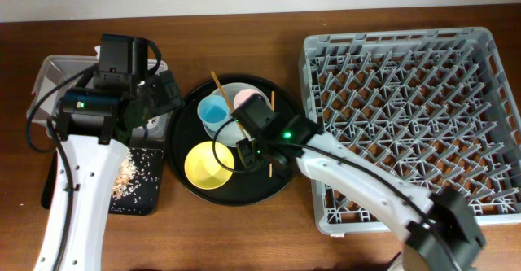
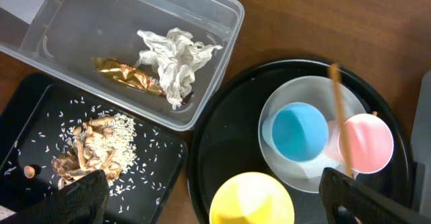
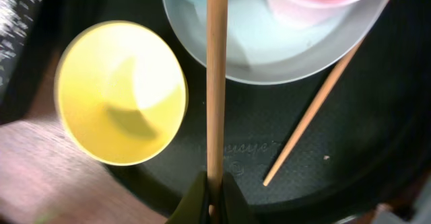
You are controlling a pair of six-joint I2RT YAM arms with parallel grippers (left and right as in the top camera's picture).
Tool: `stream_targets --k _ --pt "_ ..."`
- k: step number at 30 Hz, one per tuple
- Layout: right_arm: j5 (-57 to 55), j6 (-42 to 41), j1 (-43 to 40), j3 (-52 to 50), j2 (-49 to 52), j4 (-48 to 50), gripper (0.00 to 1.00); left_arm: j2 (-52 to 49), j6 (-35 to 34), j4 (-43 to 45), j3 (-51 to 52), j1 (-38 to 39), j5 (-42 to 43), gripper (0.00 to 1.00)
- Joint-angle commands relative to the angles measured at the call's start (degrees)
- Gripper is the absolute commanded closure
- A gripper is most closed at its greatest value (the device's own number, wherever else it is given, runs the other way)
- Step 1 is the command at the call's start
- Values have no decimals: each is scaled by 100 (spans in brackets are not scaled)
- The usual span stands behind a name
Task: Sort waste into correct bins and load items into the dishwasher rack
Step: 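Carry the chopsticks right and insert them into the dish rack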
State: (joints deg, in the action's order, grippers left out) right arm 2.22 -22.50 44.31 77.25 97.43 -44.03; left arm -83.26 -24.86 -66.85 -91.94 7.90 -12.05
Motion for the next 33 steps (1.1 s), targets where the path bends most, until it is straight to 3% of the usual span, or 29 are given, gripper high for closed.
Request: stream_targets --k 1,4,7,12,21,25,29,33 --pt "-315 -90 11 103 -564 -61 96 -9 48 -7 -26 -9 -22 1" --pt "-584 -13 -439 109 -1189 -570 96 -9 48 -7 -24 -9 -22 1" --pt "-590 496 -1495 109 -1565 -1574 96 -9 48 -7 -26 -9 -22 1" --pt "-431 1187 -3257 63 -1349 -2483 96 -9 48 -7 -26 -9 -22 1" --pt "-280 1327 -3423 -114 -570 -2455 95 -9 48 -7 -26 -9 -22 1" --pt "-361 1327 -3423 -114 -431 -2430 74 -9 48 -7 -26 -9 -22 1" --pt "-433 1322 -3423 -66 -431 -2430 71 -9 48 -7 -26 -9 -22 1" --pt "811 1331 -3397 1005 -476 -3230 73 -9 48 -7 -26 -9 -22 1"
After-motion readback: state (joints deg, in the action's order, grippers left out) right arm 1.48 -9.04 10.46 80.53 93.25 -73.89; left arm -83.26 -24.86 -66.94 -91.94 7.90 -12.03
